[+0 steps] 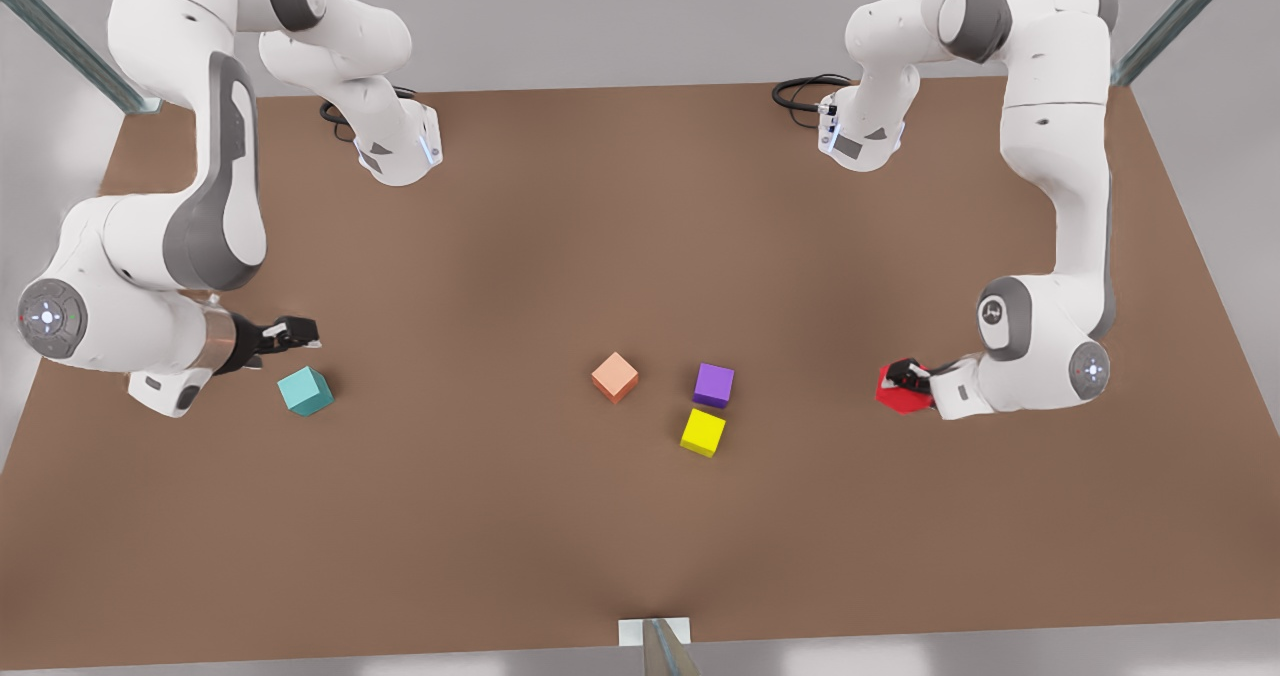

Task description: Pick up red wooden cube and pass to hand red wooden cube and place in blue wooden cube

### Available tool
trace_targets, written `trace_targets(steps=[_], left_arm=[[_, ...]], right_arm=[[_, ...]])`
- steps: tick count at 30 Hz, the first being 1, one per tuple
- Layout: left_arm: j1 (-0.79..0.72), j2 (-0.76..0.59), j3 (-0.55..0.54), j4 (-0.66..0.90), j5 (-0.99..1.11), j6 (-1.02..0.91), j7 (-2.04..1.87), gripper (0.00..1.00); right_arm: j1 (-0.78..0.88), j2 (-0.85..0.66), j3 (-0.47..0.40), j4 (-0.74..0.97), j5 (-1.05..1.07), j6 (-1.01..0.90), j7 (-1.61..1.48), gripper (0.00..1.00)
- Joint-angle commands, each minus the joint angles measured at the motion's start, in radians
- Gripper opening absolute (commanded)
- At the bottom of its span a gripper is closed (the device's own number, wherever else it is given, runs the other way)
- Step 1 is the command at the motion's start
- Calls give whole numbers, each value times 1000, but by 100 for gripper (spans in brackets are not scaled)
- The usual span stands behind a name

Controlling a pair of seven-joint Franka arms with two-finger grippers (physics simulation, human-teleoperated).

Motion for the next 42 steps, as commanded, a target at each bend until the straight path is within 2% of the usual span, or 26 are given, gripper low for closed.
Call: trace_targets(steps=[1, 2, 4, 5, 7, 9, 13, 16, 19, 23, 36, 42], left_arm=[[-3, 46, -109, 112, -131, -311, -577, 69], [-3, 102, -181, 191, -197, -313, -637, 69], [-9, 231, -259, 343, -354, -268, -694, 69], [-11, 264, -279, 369, -398, -245, -697, 69], [-57, 268, -290, 370, -515, -109, -828, 69], [-101, 268, -290, 370, -609, -3, -939, 69], [-101, 313, -293, 403, -691, 14, -934, 69], [-101, 326, -296, 407, -759, 11, -832, 69], [-101, 369, -325, 421, -779, 13, -677, 69], [-101, 394, -347, 421, -810, 7, -554, 69], [-129, 418, -371, 430, -839, 37, -520, 69], [-135, 446, -370, 441, -839, 40, -355, 69]], right_arm=[[25, 53, 1, 46, 197, 11, -188, 100], [29, 82, 11, 64, 271, 11, -203, 100], [29, 110, 48, 86, 320, 32, -232, 100], [28, 135, 48, 87, 377, 38, -260, 100], [0, 216, 45, 90, 523, 43, -476, 100], [-15, 236, 45, 84, 627, 41, -695, 100], [-6, 253, 48, 95, 787, 54, -1171, 100], [12, 336, 57, 138, 958, 58, -1482, 100], [62, 336, 56, 119, 1118, 166, -1555, 100], [92, 371, 73, 113, 1199, 132, -1653, 100], [147, 425, 88, 112, 1348, 127, -1759, 100], [169, 422, 88, 72, 1379, 166, -1754, 100]])
